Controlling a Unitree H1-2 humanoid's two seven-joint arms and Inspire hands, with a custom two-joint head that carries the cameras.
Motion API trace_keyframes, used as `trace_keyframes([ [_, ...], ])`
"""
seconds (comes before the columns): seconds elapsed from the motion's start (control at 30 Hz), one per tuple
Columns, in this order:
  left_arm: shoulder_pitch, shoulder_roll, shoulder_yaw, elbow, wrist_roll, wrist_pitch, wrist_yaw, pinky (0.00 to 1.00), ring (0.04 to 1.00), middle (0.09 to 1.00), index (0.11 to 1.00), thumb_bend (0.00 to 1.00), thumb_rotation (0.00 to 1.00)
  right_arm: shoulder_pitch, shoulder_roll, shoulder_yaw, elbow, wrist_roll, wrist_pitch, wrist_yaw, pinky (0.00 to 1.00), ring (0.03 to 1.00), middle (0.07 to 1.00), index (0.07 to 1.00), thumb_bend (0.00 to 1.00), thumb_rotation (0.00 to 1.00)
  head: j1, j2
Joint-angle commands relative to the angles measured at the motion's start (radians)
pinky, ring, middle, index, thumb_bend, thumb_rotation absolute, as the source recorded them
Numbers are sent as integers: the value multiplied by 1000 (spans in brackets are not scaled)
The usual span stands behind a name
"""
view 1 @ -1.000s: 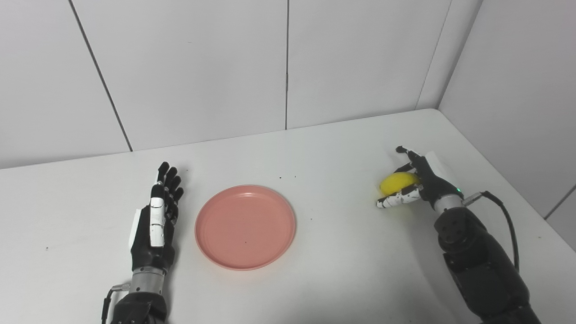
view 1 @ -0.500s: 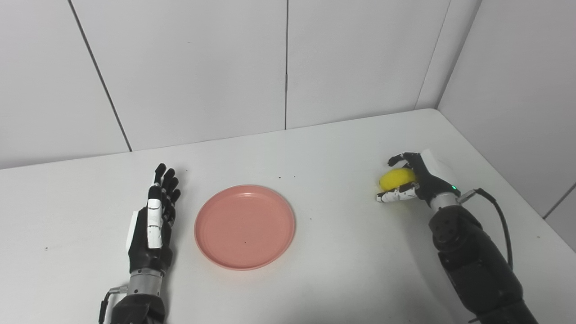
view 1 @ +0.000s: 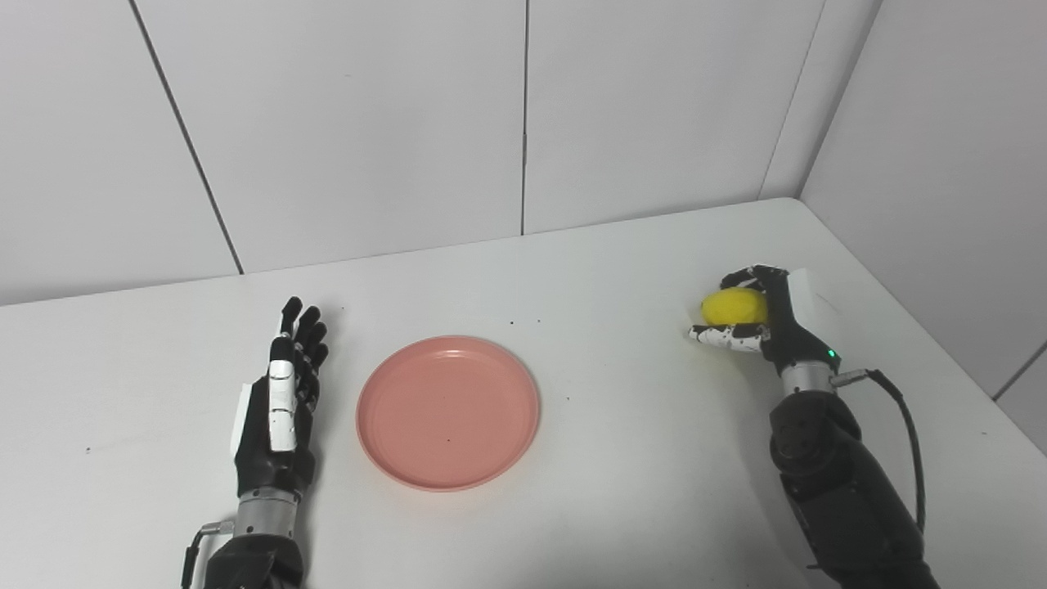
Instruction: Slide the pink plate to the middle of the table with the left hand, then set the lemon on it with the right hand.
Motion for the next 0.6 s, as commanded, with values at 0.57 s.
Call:
trace_keyframes([
  [0.57,8,-32,-19,-55,74,18,33,983,979,978,975,622,1000,17,132,65,-305,74,-138,32,424,440,484,510,519,0,70,7],
])
